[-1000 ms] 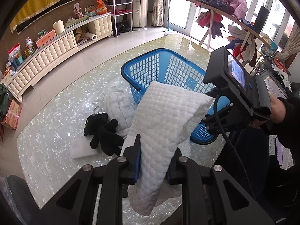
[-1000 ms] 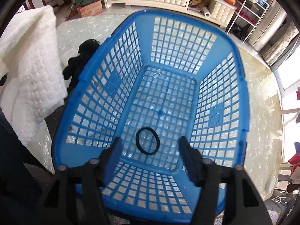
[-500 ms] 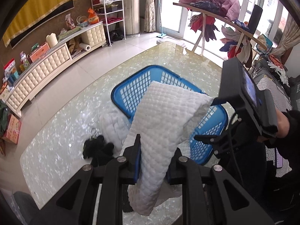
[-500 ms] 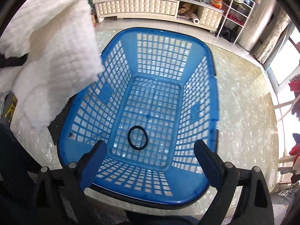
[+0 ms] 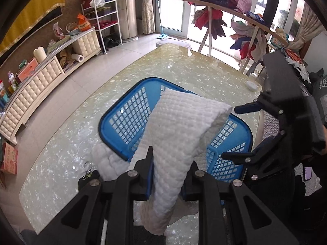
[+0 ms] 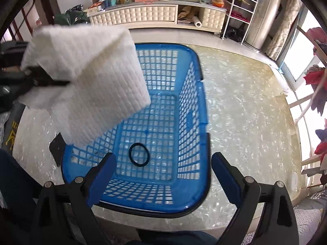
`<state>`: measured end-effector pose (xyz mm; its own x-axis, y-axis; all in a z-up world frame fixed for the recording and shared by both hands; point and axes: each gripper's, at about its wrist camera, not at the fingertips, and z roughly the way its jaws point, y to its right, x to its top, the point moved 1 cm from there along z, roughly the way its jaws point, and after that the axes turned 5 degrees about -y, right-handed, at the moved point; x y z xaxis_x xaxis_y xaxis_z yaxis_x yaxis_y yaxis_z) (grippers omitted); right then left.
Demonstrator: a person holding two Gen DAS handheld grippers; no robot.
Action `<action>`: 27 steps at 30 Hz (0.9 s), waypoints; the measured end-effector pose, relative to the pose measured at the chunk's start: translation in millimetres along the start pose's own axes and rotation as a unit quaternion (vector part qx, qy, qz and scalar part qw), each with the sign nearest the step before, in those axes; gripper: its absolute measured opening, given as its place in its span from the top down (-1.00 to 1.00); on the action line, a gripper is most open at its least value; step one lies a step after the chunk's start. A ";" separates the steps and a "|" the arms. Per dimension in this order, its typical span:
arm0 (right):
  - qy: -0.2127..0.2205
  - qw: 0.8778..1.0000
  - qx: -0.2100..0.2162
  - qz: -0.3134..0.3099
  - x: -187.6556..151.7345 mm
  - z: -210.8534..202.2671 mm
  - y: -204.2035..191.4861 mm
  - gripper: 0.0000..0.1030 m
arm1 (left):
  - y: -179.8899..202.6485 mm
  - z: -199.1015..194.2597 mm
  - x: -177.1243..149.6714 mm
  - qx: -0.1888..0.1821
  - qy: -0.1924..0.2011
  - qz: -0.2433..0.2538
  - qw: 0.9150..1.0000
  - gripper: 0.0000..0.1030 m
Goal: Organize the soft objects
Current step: 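Lower the white towel into the blue basket and open the left gripper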
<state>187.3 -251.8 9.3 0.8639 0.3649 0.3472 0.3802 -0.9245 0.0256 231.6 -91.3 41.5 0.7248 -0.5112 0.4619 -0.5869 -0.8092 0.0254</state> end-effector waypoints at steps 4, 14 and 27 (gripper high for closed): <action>-0.007 1.000 -0.005 0.012 -0.5 6.8 9.9 -0.82 | 1.2 15.3 7.0 -0.008 -0.007 0.003 1.000 0.64; -0.024 0.999 0.006 0.025 0.5 21.8 22.4 -0.82 | 2.0 64.5 18.8 0.017 -0.057 0.039 0.997 0.64; -0.033 0.998 0.008 0.044 -1.8 32.4 30.5 -0.82 | 3.4 108.0 30.7 0.038 -0.078 0.084 0.993 0.64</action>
<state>208.1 -277.1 -20.9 0.9139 0.2898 0.2844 0.3069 -0.9516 -0.0168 290.8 -141.0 -40.0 0.6687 -0.6751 0.3116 -0.6801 -0.7248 -0.1107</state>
